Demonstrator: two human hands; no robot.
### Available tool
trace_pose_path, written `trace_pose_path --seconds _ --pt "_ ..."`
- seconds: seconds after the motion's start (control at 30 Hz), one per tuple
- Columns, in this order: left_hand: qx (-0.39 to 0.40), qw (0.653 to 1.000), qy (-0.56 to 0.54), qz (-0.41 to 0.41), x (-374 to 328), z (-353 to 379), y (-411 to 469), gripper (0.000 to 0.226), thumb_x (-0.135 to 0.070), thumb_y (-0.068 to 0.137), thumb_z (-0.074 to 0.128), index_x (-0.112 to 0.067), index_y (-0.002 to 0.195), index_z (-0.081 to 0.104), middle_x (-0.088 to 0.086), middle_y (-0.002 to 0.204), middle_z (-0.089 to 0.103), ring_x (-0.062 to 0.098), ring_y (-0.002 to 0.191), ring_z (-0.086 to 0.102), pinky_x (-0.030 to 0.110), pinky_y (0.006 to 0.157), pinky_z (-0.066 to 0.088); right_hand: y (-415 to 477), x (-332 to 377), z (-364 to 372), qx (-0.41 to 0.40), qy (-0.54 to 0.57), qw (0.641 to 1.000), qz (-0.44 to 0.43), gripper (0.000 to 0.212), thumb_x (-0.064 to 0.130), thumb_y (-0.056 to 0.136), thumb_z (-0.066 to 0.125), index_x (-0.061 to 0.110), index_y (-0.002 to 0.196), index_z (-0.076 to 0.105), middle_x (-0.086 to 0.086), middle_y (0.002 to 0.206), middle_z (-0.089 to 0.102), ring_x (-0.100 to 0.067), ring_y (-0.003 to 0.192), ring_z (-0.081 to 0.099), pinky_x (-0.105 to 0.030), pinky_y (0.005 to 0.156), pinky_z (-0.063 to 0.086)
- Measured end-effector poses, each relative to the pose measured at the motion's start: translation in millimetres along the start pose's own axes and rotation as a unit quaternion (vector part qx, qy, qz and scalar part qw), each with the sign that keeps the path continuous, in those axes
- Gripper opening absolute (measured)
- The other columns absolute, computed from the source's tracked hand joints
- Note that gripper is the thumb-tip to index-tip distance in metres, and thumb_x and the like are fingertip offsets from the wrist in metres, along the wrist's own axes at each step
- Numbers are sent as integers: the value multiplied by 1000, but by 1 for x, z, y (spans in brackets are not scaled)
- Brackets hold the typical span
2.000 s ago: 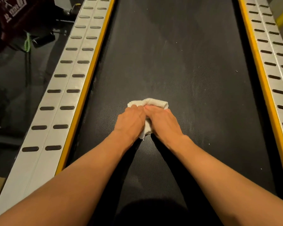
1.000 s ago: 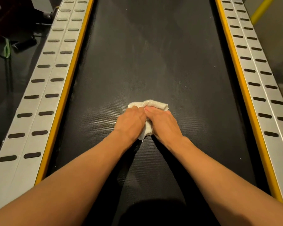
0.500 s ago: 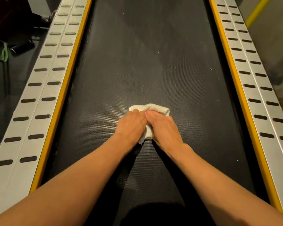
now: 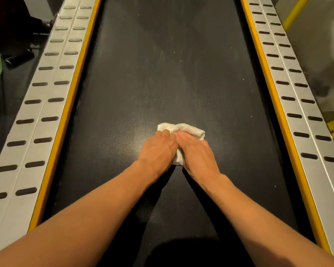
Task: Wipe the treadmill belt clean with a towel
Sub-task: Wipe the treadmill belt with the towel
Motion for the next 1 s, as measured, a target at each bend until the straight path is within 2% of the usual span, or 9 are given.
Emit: trace_pose_path --seconds 0.2,0.33,0.57,0.67,0.73,0.83,0.87,0.93,1.0 --pt "-20 998 61 18 -6 -3 11 22 -15 97 40 -7 114 49 9 118 48 24 105 47 32 82 40 20 -5 -11 -8 -32 999 0 7 17 88 55 22 92 56 11 89 59 -9 85 55 -33 77 46" --pt "-13 995 82 53 -14 3 9 20 -14 96 37 -9 110 51 8 115 48 24 101 47 32 81 37 2 -5 -12 -28 -24 999 16 11 16 89 51 26 92 48 13 90 56 -7 86 53 -31 79 44" --pt "-14 995 71 72 -15 1 19 19 -11 97 41 -6 113 51 9 115 50 21 101 51 29 83 40 16 -18 -19 -11 -31 999 16 10 20 89 53 23 83 45 11 80 48 -6 72 44 -28 65 40" --pt "10 989 86 118 -19 0 23 23 -15 98 41 -6 117 50 9 116 50 22 105 52 29 87 42 6 -21 -16 -24 -28 999 26 2 20 93 50 22 94 50 9 93 57 -9 87 53 -28 74 44" --pt "47 983 95 151 -20 -1 23 27 -17 99 37 -6 122 48 10 118 50 23 108 51 31 88 43 -3 -21 -13 -21 -37 999 24 8 18 94 47 21 101 52 7 101 60 -12 97 57 -30 79 47" --pt "86 977 119 153 -21 -2 30 28 -13 99 37 -4 123 47 12 118 50 26 108 52 34 83 46 6 -30 -21 -4 -46 998 32 5 19 95 46 21 92 49 5 92 56 -15 88 56 -28 68 40" --pt "83 978 124 142 -22 -1 33 28 -13 98 38 -3 123 47 13 119 50 27 108 53 35 83 46 12 -37 -24 8 -44 998 46 11 20 96 40 20 93 51 2 96 58 -17 91 57 -28 71 39" --pt "67 983 127 113 -29 3 37 31 -13 98 38 -1 125 45 14 118 50 27 107 53 35 82 47 17 -44 -27 6 -41 998 38 41 18 91 28 13 116 60 -6 126 59 -23 118 54 -30 94 41" --pt "55 982 148 107 -44 10 34 33 -11 98 34 1 128 43 15 119 49 27 109 50 34 87 45 5 -49 -26 -8 -34 997 75 48 24 92 28 17 128 59 -3 137 56 -25 129 49 -38 108 37"
Point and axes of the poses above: each hand's wrist, its own y-axis towards the middle knuckle, its own z-axis out of the palm, x = y × z, the point moved 5 cm from there along y, towards the middle knuckle
